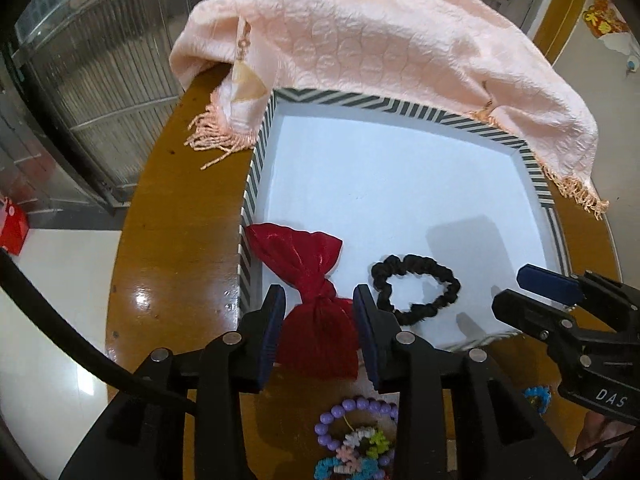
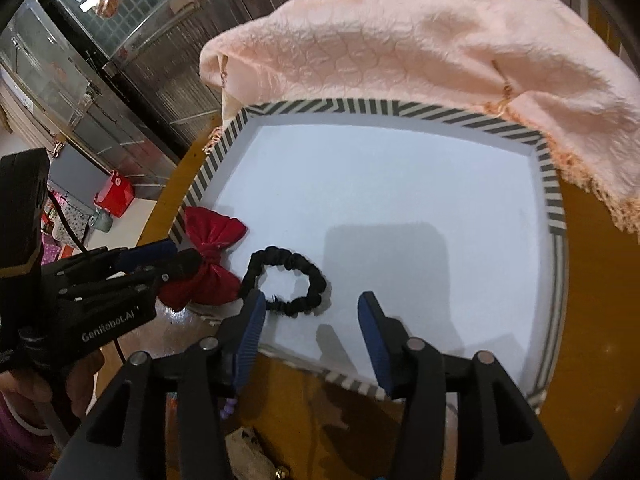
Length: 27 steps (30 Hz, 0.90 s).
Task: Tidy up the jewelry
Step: 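Withdraw both open tools from the box back toward the jewelry pile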
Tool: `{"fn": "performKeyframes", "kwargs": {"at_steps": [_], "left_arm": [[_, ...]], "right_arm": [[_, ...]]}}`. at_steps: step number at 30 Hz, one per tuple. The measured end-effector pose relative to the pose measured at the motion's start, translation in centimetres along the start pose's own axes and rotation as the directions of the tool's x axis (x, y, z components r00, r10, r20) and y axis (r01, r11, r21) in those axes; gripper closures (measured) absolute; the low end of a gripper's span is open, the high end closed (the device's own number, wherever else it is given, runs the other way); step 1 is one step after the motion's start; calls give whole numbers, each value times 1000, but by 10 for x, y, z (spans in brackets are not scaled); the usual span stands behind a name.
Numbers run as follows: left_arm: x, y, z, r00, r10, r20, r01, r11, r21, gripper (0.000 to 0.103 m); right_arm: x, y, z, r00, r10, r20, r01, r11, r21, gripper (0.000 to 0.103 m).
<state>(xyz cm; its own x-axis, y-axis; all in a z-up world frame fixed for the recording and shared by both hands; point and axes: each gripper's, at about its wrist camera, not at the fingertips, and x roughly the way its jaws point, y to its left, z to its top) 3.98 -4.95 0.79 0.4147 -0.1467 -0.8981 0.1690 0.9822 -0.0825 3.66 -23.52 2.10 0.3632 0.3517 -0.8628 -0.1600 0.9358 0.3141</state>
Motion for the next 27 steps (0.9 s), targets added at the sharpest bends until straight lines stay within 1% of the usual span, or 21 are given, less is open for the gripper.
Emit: {"fn": "performKeyframes", "kwargs": {"at_steps": [8,27], "left_arm": [[-27,-1,-20,998,-1,60,0,1000,16,74],[-69,1,-76,994,5,110,-11,999,53,74]], "right_arm": [[-30,11,-24,999,-11,44,12,1000,-8,51],[-75,34,-88,993,-61,99,64,998,-26,49]]}}
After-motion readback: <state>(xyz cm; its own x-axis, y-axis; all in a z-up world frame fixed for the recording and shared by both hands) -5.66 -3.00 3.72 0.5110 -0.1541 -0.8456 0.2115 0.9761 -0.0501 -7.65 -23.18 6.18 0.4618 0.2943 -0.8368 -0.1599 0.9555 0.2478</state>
